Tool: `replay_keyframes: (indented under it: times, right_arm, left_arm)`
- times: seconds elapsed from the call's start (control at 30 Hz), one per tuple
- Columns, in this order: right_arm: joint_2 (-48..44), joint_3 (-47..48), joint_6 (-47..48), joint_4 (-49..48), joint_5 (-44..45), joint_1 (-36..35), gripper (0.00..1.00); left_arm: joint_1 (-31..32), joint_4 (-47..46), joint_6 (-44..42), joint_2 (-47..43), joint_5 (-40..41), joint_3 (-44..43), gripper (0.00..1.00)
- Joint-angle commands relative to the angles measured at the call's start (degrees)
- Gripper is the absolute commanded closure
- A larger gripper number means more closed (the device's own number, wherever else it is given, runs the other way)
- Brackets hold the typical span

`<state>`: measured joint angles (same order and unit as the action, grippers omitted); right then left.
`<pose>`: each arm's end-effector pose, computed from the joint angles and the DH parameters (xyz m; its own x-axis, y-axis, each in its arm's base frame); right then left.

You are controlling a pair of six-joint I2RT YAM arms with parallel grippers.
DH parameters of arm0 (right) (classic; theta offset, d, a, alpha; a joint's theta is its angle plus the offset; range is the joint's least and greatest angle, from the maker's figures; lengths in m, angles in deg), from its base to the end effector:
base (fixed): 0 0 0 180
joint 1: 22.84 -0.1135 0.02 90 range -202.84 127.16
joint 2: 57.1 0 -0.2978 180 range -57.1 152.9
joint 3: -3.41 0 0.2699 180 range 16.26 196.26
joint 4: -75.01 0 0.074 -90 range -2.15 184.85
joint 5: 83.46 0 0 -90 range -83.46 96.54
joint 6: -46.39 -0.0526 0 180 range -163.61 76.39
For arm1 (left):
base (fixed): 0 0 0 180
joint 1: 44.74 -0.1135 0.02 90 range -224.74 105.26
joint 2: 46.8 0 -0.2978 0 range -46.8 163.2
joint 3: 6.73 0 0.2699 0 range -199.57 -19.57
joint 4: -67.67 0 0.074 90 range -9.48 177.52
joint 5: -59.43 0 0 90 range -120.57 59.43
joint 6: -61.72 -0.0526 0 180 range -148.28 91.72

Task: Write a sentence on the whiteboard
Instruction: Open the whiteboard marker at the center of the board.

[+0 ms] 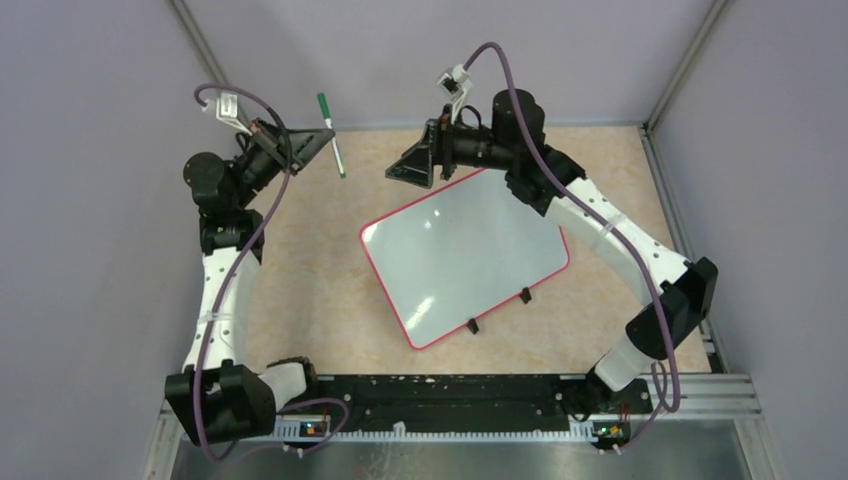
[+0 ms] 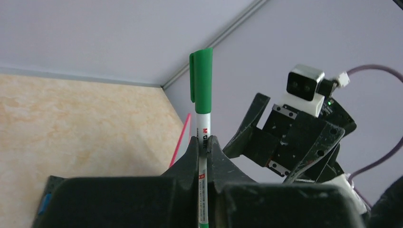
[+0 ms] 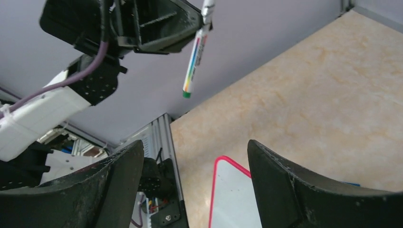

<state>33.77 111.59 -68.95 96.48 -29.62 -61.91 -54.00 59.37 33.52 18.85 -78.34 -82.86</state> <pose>0.2897 0.2752 0.4831 -0.4642 0.0682 -0.8831 -0.8487 0.2509 0.4655 0.2689 0.0044 0.4691 -0.3643 -0.6595 -0.6575 0.5559 0.4124 -0.7217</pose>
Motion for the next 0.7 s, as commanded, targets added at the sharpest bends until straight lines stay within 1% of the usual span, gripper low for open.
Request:
replay_keyframes:
  times: [0.0,0.07,0.2,0.43,0.47,0.6,0.67]
  right_arm:
    - [2.11,6.34,-3.7,-5.48,-1.8,-3.74,0.23]
    - [3.33,7.06,-4.17,-5.63,-1.84,-4.57,0.23]
    - [4.77,7.62,-4.57,-5.63,-1.32,-6.23,0.24]
    - [7.21,10.14,-4.7,-5.13,-0.69,-8.52,0.3]
    - [7.59,10.48,-4.71,-5.01,-0.67,-8.65,0.32]
    - [8.39,10.93,-5.19,-5.47,-1.39,-8.79,0.46]
    - [8.29,10.68,-5.33,-5.78,-1.95,-8.77,0.6]
  left_arm:
    - [1.55,-15.19,9.78,-4.14,-3.68,4.05,1.0]
    - [2.94,-17.09,11.42,-4.42,-3.87,5.4,1.0]
    - [5.22,-18.46,11.84,-4.65,-5.01,5.51,1.0]
    - [7.67,-20.25,13.21,-4.5,-4.5,6.48,1.0]
    - [7.86,-20.25,13.25,-4.54,-4.46,6.56,1.0]
    - [8.35,-20.25,13.08,-4.82,-4.67,7.17,1.0]
    - [8.38,-20.18,12.89,-4.84,-4.61,7.47,1.0]
